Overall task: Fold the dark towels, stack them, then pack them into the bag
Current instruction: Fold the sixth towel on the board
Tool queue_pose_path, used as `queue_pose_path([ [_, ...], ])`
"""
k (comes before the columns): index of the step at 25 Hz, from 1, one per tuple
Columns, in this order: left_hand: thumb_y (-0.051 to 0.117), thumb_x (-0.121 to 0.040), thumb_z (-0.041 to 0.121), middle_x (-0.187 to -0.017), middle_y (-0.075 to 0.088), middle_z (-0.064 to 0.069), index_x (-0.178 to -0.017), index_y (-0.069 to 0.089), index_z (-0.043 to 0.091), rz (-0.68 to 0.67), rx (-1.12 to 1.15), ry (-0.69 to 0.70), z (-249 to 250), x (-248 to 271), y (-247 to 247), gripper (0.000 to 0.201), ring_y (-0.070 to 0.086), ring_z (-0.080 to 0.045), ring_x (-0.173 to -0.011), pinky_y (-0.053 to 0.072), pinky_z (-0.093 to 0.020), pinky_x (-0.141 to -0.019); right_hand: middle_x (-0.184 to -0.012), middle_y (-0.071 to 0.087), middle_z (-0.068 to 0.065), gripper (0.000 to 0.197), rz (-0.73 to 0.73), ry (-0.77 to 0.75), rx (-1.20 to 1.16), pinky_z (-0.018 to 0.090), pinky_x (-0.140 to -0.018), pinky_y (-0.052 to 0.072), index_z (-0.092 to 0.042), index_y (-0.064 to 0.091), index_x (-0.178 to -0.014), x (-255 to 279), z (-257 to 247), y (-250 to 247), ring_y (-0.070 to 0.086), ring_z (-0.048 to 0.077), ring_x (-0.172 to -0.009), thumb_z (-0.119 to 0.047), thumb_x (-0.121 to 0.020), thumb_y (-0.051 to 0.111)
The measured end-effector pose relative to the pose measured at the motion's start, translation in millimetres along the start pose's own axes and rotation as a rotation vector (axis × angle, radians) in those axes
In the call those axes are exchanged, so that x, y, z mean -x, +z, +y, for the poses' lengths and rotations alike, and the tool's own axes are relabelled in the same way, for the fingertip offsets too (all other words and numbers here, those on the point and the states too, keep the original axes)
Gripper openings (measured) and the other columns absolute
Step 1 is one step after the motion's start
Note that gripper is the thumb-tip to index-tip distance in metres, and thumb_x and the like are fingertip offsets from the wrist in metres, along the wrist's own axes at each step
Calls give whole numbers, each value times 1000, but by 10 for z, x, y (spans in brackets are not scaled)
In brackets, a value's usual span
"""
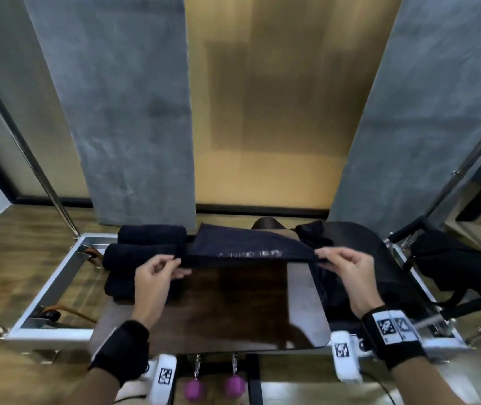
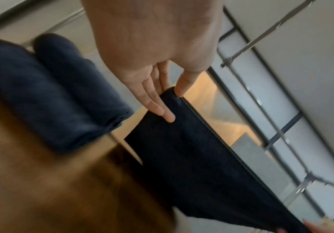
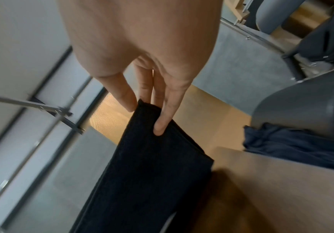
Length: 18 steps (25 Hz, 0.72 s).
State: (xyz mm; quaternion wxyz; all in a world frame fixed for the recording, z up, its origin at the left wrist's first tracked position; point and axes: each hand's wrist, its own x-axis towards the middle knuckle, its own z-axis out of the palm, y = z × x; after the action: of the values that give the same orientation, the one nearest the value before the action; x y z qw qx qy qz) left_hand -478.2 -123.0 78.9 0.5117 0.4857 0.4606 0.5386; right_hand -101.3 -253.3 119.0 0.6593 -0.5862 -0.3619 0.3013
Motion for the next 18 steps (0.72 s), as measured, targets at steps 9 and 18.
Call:
queue_pose_path([
  [9, 57, -102, 39, -63, 69, -1, -58, 62, 14, -177, -929, -228, -874, 545, -213, 50, 69, -27, -72, 56, -41, -73, -71, 76, 11, 24, -159, 443, 467, 28, -48, 51, -17, 79, -72, 773, 1340, -296, 66, 30, -49, -15, -95, 74],
  [18, 63, -103, 42, -107, 72, 8, -111, 71, 21, -484, -921, -9, -796, -258, 899, 24, 68, -12, -103, 57, -37, -92, -70, 74, 14, 17, -88, 355, 440, 24, -41, 41, -3, 71, -80, -556, 1201, 64, 57, 25, -42, -3, -96, 68],
])
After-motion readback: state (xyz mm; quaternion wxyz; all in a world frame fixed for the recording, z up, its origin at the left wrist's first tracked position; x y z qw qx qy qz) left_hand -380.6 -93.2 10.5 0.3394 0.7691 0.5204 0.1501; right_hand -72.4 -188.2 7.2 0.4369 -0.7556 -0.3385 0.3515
